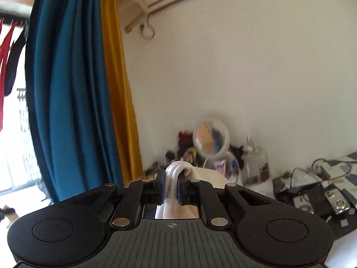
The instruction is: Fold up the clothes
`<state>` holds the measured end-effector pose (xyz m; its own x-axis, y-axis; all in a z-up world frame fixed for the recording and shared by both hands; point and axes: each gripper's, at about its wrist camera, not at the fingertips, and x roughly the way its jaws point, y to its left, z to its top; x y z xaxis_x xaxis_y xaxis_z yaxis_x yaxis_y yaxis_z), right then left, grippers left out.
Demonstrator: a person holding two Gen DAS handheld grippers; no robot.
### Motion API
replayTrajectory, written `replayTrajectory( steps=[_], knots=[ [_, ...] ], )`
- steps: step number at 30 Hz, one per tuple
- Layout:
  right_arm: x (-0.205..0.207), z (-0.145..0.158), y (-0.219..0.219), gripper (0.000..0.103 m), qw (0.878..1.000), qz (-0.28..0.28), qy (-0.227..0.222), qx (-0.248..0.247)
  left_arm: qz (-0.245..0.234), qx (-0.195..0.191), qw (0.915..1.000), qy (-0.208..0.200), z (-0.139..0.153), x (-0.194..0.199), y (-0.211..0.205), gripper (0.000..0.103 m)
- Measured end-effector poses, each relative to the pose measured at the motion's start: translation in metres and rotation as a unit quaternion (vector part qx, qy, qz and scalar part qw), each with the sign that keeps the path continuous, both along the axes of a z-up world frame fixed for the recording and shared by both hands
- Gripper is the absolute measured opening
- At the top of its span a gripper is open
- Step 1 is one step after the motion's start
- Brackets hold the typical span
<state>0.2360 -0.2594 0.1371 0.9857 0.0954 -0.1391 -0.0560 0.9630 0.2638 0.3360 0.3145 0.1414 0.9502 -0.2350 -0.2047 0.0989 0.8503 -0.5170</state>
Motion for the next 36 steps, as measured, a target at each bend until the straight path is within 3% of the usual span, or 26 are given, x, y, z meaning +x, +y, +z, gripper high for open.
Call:
replayTrajectory(
  steps=[3, 6, 10, 12, 13, 14, 15, 16, 17, 20, 25, 28, 30, 32, 36],
  knots=[
    [0.023, -0.053, 0.013, 0.009, 0.993, 0.028, 0.116, -0.012, -0.027, 0.019, 0.9977, 0.060, -0.025, 0.012, -0.026, 0.009],
    [0.045, -0.117, 0.056, 0.009, 0.976, 0.065, 0.207, -0.015, -0.047, 0.045, 0.9906, 0.120, -0.056, 0.022, -0.048, 0.009],
    [0.051, -0.196, 0.146, 0.010, 0.951, 0.137, 0.278, -0.012, -0.092, 0.091, 0.9696, 0.208, -0.098, 0.037, -0.072, 0.009],
    [0.054, -0.229, 0.183, 0.012, 0.935, 0.169, 0.310, -0.022, -0.122, 0.122, 0.9583, 0.228, -0.113, 0.036, -0.090, 0.018],
    [0.056, -0.244, 0.197, 0.013, 0.930, 0.174, 0.322, -0.037, -0.139, 0.140, 0.9508, 0.239, -0.119, 0.035, -0.100, 0.034],
    [0.058, -0.258, 0.210, 0.017, 0.924, 0.177, 0.333, -0.054, -0.154, 0.158, 0.9429, 0.249, -0.125, 0.035, -0.111, 0.059],
    [0.060, -0.269, 0.221, 0.022, 0.922, 0.173, 0.339, -0.077, -0.168, 0.175, 0.9356, 0.257, -0.131, 0.035, -0.123, 0.070],
    [0.056, -0.273, 0.230, 0.033, 0.921, 0.171, 0.334, -0.101, -0.181, 0.194, 0.9279, 0.262, -0.136, 0.035, -0.134, 0.083],
    [0.052, -0.277, 0.237, 0.042, 0.921, 0.170, 0.327, -0.123, -0.195, 0.218, 0.9193, 0.264, -0.141, 0.034, -0.146, 0.086],
    [0.049, -0.277, 0.232, 0.067, 0.925, 0.167, 0.316, -0.131, -0.245, 0.291, 0.8873, 0.262, -0.159, 0.031, -0.179, 0.088],
    [0.020, -0.266, 0.178, 0.078, 0.930, 0.115, 0.337, -0.088, -0.293, 0.409, 0.8239, 0.260, -0.199, 0.027, -0.222, 0.091],
    [-0.002, -0.277, 0.145, 0.085, 0.927, 0.085, 0.360, -0.062, -0.305, 0.452, 0.7961, 0.264, -0.219, 0.029, -0.238, 0.094],
    [-0.011, -0.293, 0.133, 0.086, 0.922, 0.072, 0.375, -0.058, -0.306, 0.472, 0.7841, 0.262, -0.230, 0.029, -0.244, 0.097],
    [-0.021, -0.308, 0.121, 0.086, 0.917, 0.059, 0.390, -0.053, -0.303, 0.484, 0.7777, 0.263, -0.236, 0.030, -0.249, 0.100],
    [-0.039, -0.340, 0.096, 0.086, 0.906, 0.032, 0.420, -0.045, -0.294, 0.488, 0.7766, 0.270, -0.243, 0.033, -0.253, 0.101]
  ],
)
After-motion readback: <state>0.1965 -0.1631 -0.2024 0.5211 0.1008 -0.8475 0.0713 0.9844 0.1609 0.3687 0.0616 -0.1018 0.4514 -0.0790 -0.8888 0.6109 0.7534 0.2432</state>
